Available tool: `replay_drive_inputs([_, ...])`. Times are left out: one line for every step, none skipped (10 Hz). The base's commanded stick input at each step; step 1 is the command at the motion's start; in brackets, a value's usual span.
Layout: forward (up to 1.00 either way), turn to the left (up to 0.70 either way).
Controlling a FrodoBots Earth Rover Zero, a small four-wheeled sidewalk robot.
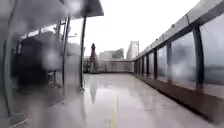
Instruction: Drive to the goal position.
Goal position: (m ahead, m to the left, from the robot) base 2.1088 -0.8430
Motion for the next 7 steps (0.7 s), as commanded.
replay_drive_inputs([0.7,0.0])
replay_drive_inputs([0.7,0.0])
replay_drive_inputs([0.7,0.0])
replay_drive_inputs([0.7,0.0])
replay_drive_inputs([0.7,0.0])
replay_drive_inputs([0.7,0.0])
replay_drive_inputs([0.7,0.01])
